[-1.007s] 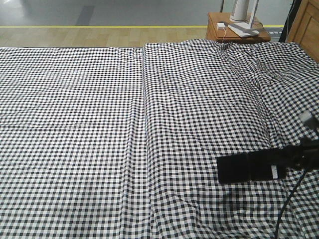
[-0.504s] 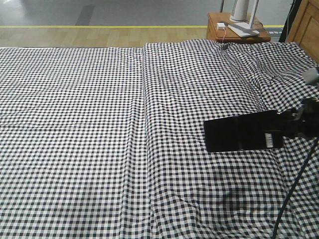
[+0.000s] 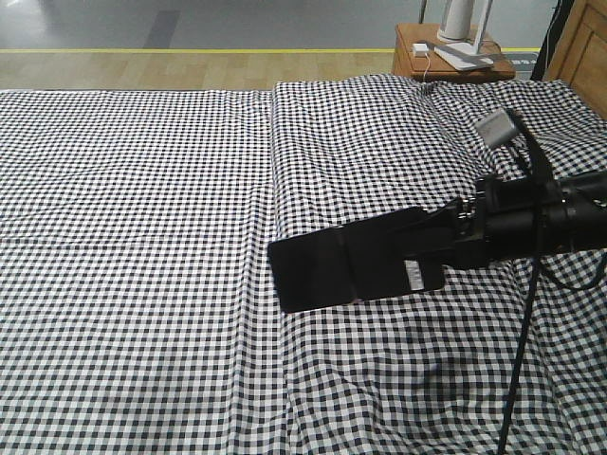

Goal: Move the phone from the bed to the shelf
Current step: 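Lift the phone with the right gripper up off the bed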

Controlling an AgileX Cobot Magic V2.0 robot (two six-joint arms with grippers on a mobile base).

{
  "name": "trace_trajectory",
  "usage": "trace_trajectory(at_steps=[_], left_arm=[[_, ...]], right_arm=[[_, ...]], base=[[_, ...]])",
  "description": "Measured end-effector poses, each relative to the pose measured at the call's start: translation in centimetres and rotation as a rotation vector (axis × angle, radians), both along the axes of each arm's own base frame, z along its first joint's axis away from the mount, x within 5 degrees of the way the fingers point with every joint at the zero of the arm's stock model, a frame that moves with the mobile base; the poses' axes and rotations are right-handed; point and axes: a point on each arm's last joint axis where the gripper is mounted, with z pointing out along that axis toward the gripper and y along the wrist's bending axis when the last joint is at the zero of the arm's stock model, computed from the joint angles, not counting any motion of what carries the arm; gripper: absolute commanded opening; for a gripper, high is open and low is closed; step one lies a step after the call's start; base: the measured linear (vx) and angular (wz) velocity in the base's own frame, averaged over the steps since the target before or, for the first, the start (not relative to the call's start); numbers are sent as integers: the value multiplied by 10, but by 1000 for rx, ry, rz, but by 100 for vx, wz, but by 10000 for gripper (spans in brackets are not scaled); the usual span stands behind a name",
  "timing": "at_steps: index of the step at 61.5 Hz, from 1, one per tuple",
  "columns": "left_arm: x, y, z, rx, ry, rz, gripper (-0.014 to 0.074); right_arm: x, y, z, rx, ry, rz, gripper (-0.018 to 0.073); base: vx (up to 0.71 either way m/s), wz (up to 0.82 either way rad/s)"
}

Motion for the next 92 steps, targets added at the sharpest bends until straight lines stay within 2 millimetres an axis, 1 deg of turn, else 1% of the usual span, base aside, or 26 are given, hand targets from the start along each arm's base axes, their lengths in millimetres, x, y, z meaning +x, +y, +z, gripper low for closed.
trace_trajectory(at_steps=[7, 13, 24, 92], left_arm=[[0, 0, 0, 0, 0, 0, 1], [0, 0, 0, 0, 0, 0, 1], [0, 0, 0, 0, 0, 0, 1], [0, 0, 0, 0, 0, 0, 1]], right_arm=[[-12, 18, 10, 15, -11, 53, -3], [-22, 29, 17, 24, -19, 94, -3], [-35, 41, 25, 34, -38, 153, -3], [-36, 43, 24, 35, -35, 163, -2]], base=[[0, 0], [0, 0], [0, 0], [0, 0]])
